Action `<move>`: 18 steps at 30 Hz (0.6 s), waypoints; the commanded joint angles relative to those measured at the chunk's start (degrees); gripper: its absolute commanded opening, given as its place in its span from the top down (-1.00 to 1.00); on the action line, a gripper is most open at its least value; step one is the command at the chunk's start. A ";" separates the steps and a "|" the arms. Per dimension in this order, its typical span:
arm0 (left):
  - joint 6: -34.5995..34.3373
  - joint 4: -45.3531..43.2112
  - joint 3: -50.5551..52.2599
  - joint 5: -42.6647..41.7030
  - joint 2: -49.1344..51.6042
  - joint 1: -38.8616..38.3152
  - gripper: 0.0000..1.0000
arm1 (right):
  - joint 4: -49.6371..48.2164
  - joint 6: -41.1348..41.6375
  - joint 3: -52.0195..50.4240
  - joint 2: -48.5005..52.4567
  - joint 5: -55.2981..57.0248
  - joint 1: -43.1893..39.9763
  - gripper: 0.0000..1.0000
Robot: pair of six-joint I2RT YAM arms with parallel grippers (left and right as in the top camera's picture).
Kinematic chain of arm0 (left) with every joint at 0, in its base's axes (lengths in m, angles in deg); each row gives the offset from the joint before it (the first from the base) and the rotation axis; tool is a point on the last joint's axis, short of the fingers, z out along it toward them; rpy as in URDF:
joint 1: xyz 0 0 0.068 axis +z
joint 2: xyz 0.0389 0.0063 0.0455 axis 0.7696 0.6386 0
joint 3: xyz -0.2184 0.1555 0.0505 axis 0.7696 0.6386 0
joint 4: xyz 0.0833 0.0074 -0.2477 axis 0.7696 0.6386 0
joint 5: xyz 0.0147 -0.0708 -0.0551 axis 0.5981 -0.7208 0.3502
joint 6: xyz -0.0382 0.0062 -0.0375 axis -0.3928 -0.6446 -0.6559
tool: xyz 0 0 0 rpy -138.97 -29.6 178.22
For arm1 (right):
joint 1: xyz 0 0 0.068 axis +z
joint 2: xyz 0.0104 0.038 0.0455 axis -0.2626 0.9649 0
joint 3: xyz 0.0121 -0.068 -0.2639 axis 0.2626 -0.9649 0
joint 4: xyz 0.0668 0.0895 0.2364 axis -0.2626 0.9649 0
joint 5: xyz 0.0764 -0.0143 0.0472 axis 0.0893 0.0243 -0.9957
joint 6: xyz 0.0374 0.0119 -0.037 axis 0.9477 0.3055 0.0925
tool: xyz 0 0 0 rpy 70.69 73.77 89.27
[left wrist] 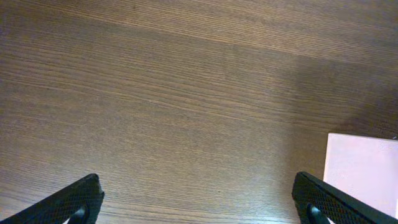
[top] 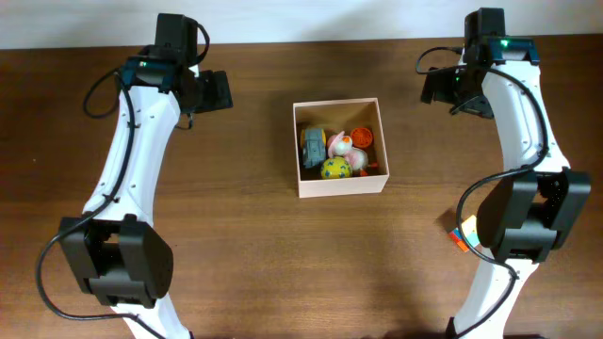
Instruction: Pack container
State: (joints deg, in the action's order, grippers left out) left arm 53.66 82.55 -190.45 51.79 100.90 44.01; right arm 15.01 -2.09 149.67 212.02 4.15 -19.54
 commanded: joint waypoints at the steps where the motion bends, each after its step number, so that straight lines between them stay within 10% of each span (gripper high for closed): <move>1: -0.96 0.07 -1.11 0.24 -1.79 0.09 -0.98 | 0.02 0.50 -0.09 0.00 0.66 0.15 -0.98; 18: -0.94 -7.48 -1.01 2.36 -10.67 1.81 -0.98 | 0.02 0.48 -0.09 0.00 0.66 0.15 -0.98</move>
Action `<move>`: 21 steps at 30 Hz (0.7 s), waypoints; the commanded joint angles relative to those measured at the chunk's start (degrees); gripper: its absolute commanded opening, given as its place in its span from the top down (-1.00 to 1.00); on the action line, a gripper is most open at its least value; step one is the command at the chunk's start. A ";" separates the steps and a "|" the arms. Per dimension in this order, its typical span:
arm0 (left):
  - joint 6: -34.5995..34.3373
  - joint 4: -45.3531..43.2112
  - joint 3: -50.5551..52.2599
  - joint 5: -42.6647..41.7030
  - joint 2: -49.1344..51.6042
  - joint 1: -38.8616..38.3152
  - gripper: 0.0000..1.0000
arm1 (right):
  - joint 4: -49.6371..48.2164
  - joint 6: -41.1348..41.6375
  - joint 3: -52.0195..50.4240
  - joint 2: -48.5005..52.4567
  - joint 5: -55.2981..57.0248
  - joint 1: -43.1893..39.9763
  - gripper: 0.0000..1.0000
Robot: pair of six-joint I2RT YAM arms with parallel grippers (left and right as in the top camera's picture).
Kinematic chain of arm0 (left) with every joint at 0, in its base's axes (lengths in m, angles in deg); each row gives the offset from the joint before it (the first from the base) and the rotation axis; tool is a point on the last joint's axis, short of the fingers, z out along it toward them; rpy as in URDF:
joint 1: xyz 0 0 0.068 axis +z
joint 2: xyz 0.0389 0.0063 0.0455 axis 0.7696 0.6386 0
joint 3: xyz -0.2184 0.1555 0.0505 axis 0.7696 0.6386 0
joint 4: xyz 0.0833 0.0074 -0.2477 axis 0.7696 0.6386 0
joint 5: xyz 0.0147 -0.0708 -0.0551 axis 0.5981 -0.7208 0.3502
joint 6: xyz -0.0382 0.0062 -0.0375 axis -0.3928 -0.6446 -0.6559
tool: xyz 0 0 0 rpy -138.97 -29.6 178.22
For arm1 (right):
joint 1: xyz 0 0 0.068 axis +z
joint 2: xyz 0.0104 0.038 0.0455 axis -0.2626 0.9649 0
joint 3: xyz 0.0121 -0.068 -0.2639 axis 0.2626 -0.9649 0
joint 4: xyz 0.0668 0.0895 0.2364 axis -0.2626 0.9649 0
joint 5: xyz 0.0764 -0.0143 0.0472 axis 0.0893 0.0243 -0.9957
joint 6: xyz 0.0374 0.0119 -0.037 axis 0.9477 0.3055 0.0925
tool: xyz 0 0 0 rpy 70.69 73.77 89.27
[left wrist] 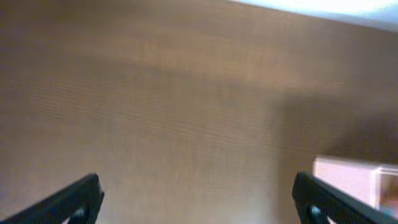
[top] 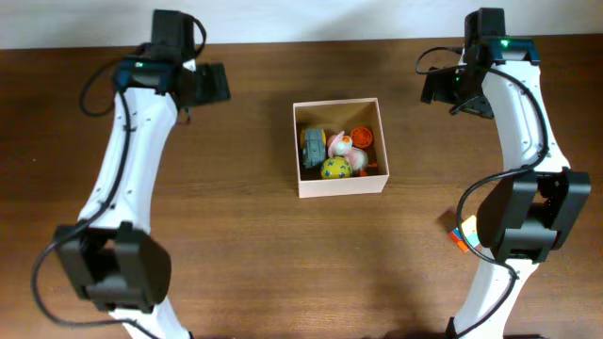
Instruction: Pack container
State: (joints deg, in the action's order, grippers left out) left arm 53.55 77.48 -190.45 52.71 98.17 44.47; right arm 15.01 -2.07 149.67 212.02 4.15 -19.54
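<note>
A pale square box (top: 340, 147) sits mid-table, holding several small toys: a grey one, a yellow-green ball and orange and white pieces. Its corner (left wrist: 348, 179) shows at the right of the blurred left wrist view. My left gripper (top: 215, 83) hovers at the back left, well left of the box, open with nothing between its fingers (left wrist: 74, 199). My right gripper (top: 438, 87) hangs at the back right, right of the box; I cannot make out its jaws. A colourful cube (top: 463, 234) lies on the table by the right arm's base.
The wooden table (top: 236, 245) runs to a white wall at the back edge. The two arm bases stand at the front left and front right.
My left gripper has moved slightly back toward the wall and tilted, so the white wall edge now shows in its view. The box and right arm are unchanged.
</note>
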 commanded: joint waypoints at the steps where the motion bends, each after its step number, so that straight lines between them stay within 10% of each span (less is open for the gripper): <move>1: -0.83 -3.85 -0.79 1.90 -9.66 1.60 -0.98 | 0.02 0.48 -0.09 0.00 0.66 0.15 -0.98; 21: -0.81 -52.17 62.73 -0.33 -57.18 6.73 -0.98 | 0.02 0.48 -0.09 0.00 0.66 0.15 -0.97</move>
State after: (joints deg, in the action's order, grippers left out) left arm 52.81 27.76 -134.50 54.79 47.07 49.85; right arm 14.99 -2.09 149.67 212.02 4.15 -19.54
